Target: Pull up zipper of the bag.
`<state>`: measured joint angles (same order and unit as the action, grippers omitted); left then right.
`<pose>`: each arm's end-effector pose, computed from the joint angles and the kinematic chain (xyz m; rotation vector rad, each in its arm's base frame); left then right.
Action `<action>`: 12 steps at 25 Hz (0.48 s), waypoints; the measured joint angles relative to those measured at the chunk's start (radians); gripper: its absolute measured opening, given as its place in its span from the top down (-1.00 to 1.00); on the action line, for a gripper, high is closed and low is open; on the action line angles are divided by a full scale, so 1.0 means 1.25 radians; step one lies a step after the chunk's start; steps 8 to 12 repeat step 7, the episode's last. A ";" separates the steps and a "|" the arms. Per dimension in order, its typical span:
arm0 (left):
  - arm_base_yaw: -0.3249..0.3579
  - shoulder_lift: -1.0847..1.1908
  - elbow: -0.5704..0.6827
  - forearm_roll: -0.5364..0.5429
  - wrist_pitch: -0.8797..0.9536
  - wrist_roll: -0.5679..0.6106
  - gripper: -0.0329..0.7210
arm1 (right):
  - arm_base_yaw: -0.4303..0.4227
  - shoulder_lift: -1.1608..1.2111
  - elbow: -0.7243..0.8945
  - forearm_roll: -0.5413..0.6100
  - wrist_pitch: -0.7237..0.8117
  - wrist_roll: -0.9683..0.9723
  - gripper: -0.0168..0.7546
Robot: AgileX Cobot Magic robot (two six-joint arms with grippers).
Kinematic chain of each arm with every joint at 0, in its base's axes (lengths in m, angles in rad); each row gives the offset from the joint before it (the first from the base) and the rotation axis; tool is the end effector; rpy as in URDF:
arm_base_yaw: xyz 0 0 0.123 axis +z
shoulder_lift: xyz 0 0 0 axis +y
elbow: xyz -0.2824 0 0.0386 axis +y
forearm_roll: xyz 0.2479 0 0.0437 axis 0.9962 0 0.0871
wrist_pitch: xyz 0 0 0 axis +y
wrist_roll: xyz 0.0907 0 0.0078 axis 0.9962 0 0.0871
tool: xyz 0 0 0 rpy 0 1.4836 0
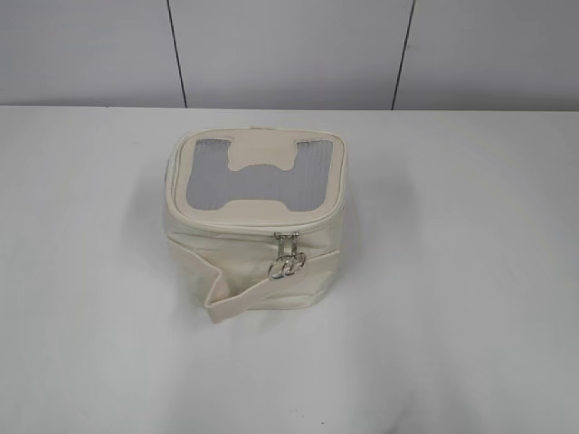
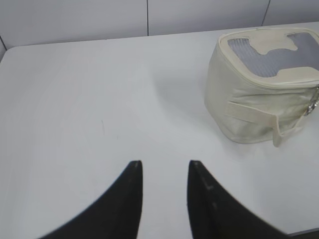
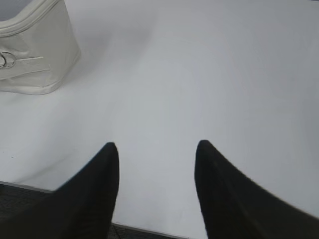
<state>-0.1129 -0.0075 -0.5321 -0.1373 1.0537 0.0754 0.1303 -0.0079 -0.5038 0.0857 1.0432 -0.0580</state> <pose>-0.0112 -0.0096 0.2871 0.1965 1.9856 -0.1870 -0.0068 0.0059 0.2799 -0.1931 2.0060 0.1481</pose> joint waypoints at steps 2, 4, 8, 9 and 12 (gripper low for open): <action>0.000 0.000 0.000 0.000 0.000 0.000 0.28 | 0.000 0.000 0.000 0.000 0.000 0.000 -0.08; 0.000 0.000 0.000 0.000 0.000 0.000 0.28 | 0.000 0.000 0.000 0.000 0.000 0.000 -0.08; 0.000 0.000 0.000 0.000 0.000 0.000 0.28 | 0.000 0.000 0.000 0.000 0.000 0.000 -0.08; 0.000 0.000 0.000 0.000 0.000 0.000 0.28 | 0.000 0.000 0.000 0.000 0.000 0.000 -0.08; 0.000 0.000 0.000 0.000 0.000 0.000 0.28 | 0.000 0.000 0.000 0.000 0.000 0.000 -0.08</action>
